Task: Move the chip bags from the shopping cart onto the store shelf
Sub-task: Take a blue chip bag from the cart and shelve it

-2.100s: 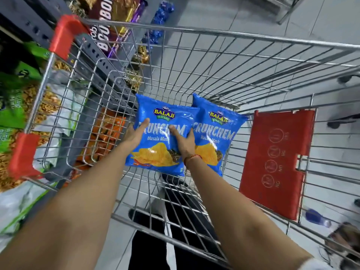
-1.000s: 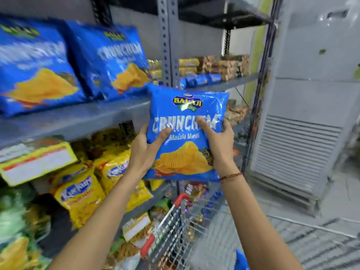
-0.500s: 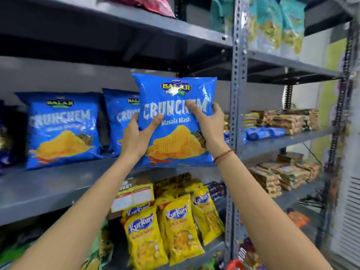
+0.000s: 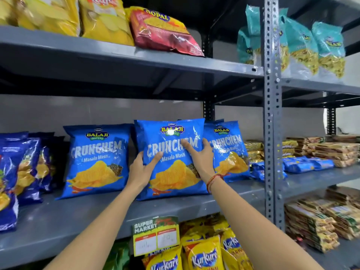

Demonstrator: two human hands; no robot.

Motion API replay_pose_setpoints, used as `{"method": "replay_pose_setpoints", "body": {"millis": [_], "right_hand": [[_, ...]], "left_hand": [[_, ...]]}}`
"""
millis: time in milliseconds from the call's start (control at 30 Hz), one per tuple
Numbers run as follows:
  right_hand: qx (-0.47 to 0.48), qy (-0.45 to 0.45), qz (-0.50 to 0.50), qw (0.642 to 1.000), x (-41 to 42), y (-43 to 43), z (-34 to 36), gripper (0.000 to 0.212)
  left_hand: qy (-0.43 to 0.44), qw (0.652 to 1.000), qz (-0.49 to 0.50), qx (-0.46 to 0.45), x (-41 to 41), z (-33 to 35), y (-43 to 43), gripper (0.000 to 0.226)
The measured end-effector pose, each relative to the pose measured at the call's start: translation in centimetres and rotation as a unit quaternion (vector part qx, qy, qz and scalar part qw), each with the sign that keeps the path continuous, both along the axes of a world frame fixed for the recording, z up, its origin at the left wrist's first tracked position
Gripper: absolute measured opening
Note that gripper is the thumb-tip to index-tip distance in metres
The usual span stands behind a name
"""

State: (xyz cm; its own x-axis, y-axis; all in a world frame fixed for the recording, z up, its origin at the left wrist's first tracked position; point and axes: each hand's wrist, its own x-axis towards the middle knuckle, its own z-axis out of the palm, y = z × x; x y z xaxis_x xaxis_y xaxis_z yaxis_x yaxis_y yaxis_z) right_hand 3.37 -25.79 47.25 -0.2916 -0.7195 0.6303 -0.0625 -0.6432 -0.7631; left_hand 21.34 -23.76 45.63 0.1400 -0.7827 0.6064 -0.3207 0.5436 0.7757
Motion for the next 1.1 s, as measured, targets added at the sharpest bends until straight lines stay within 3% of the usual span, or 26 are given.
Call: {"method": "replay_pose_setpoints", "body": {"millis": [133, 367, 500, 600, 700, 800, 967, 1100], "right_hand": [[0.013, 0.021, -0.020, 0.999, 0.3, -0.9, -0.4, 0.032], [0.065, 0.072, -0.068, 0.993, 0.6, -0.6, -0.2, 0.068], [0.058, 0.099, -0.114, 0.987, -0.1, 0.9, -0.8, 0.081], [0.018, 0.075, -0.131, 0.988, -1.5, 3.8, -2.3, 0.068], [-0.021, 0.035, -0.147, 0.988, -3.9, 8.0, -5.1, 0.047], [-0.014, -0.010, -0.179, 0.984, -7.3, 12.4, -9.8, 0.033], [0.136, -0.082, -0.259, 0.953, -13.8, 18.9, -21.7, 0.028], [0.283, -0.128, -0.339, 0.888, -17.9, 24.4, -32.7, 0.017]], "left_hand": [[-0.008, 0.999, 0.018, 0.028, 0.0, -0.4, -0.8, 0.064], [-0.048, 0.994, 0.059, 0.083, 0.1, -0.4, -1.2, 0.080], [-0.038, 0.990, 0.136, -0.011, -0.9, -0.9, 0.5, 0.074], [-0.051, 0.975, 0.164, -0.138, -3.1, -2.1, 3.3, 0.059], [-0.073, 0.969, 0.081, -0.220, -6.6, -4.5, 6.6, 0.046], [-0.087, 0.972, -0.014, -0.217, -10.7, -9.1, 9.5, 0.040], [-0.101, 0.977, -0.155, -0.104, -17.9, -19.3, 12.3, 0.038], [-0.142, 0.956, -0.250, 0.051, -22.9, -28.1, 14.1, 0.038]]}}
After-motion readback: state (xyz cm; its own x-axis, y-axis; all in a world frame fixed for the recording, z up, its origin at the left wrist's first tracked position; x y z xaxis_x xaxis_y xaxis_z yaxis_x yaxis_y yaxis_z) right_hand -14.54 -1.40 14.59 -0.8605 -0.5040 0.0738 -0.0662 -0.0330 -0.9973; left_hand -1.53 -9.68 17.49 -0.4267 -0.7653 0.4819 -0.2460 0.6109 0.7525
